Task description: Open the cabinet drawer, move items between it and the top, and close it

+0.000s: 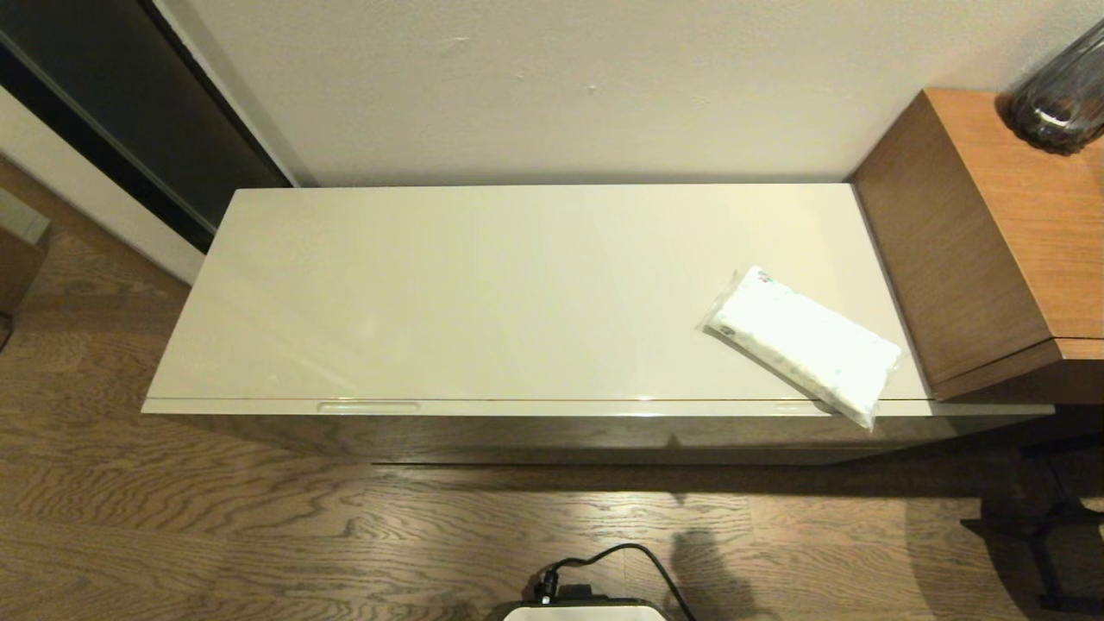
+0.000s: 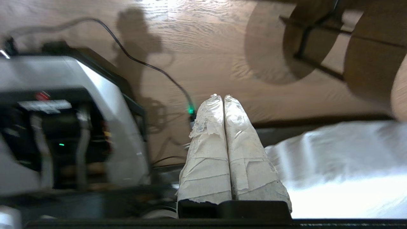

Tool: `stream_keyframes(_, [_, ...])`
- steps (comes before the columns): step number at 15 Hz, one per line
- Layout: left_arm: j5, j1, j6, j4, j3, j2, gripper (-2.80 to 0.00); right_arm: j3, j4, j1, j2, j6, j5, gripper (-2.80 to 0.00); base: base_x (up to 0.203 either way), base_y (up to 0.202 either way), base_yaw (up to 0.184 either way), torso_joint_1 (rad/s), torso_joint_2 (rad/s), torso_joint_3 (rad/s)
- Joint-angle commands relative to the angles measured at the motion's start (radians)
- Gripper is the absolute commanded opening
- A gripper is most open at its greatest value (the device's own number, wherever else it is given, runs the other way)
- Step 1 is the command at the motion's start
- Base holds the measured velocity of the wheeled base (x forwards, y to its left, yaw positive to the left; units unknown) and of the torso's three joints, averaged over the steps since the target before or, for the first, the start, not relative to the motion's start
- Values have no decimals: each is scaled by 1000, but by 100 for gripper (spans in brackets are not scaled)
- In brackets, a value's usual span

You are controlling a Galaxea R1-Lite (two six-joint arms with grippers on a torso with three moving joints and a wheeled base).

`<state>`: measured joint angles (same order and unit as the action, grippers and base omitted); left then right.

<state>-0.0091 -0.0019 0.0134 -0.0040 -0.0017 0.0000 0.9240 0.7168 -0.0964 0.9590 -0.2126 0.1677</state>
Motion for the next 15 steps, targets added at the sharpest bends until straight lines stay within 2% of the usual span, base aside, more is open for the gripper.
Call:
stream_keyframes(1, [0,0,0,-1,0,0,-280,-196,-157,-11,-230,-89,-14,-280,0,0,0,0,0,0])
stream_keyframes(4, [0,0,0,-1,0,0,-280,-476,-339,14,-460,-136,-66,-280,0,0,0,0,0,0])
stream_keyframes(6, [0,0,0,-1,0,0,-280,-553,-401,32,-531,-145,-129,-280,0,0,0,0,0,0])
stream_keyframes(9, [0,0,0,-1,0,0,-280,-601,-328,44,-702,-57,-294,-280,0,0,0,0,0,0])
stream_keyframes(10, [0,0,0,-1,0,0,-280,-631,-342,51,-747,12,-329,-280,0,0,0,0,0,0])
stream_keyframes(12, [0,0,0,-1,0,0,-280,-702,-418,62,-784,39,-343,-280,0,0,0,0,0,0])
stream_keyframes(15, [0,0,0,-1,0,0,-280,-817,-544,79,-946,64,-337,-280,0,0,0,0,0,0])
